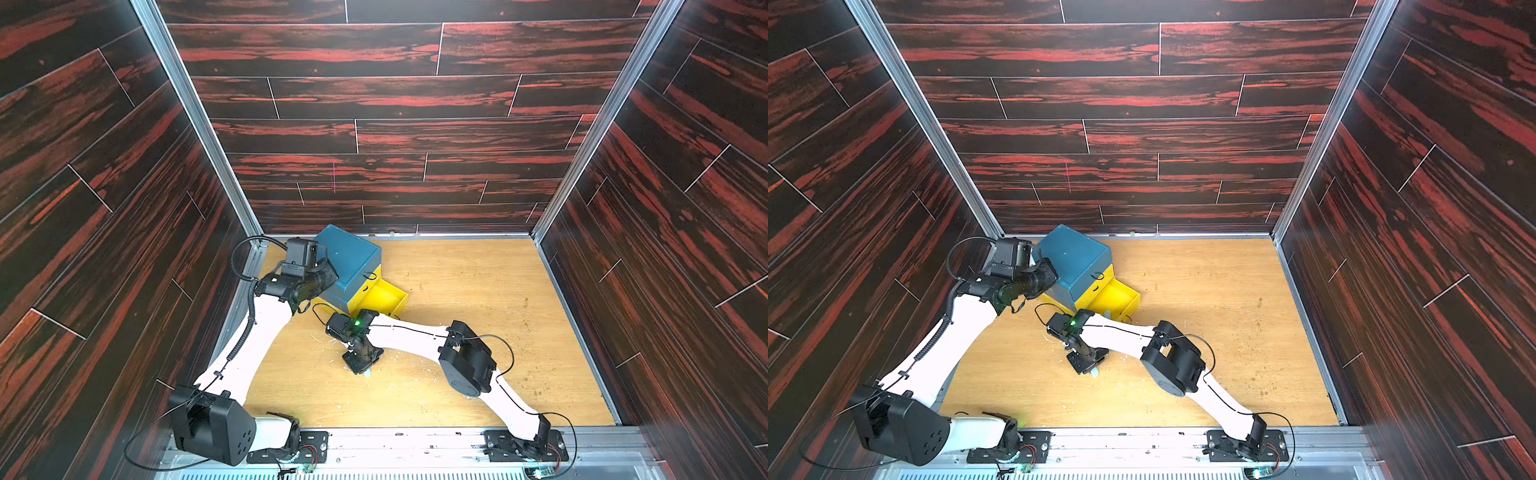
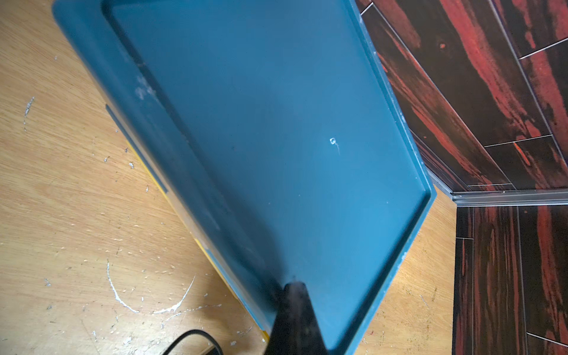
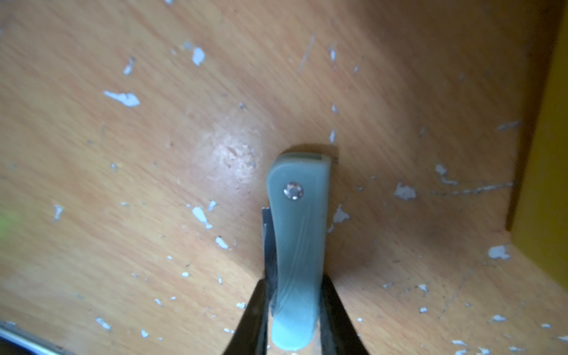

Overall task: Place the fruit knives into the drawer by color
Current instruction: Pick up the fruit knife from the center of the board.

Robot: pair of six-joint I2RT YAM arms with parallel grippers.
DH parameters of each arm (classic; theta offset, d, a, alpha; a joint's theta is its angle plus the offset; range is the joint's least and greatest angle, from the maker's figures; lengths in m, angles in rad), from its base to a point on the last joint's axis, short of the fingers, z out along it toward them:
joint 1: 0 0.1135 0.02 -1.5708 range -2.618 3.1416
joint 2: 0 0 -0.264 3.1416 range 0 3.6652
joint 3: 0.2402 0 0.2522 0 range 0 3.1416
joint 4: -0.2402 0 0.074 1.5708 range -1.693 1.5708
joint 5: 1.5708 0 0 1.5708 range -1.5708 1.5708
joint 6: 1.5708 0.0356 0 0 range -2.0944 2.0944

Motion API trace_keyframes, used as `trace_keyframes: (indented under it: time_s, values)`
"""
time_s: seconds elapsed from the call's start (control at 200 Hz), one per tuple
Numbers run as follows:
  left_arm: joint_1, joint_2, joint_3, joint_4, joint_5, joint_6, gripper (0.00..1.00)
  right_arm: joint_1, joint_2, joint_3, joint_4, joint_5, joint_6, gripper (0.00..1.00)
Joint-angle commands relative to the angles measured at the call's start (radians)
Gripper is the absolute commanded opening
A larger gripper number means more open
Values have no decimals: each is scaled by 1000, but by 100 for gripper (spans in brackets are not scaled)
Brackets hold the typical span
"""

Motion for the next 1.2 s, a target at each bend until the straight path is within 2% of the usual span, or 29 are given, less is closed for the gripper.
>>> trace_keyframes:
  time_s: [0.0, 0.506, 0.962, 1.192]
  values:
    - [6, -28, -18, -19, 3, 4, 0, 2, 21, -35, -34, -6, 4, 16]
    - [6, -20, -13, -16, 5, 4, 0, 27, -167, -208, 15, 11, 30, 12]
    - [6, -13, -5, -16, 6, 6, 0, 21, -327, -205, -48, 58, 24, 13]
    - [6, -15, -7, -17, 8, 5, 0, -44, -382, -198, -76, 67, 35, 13]
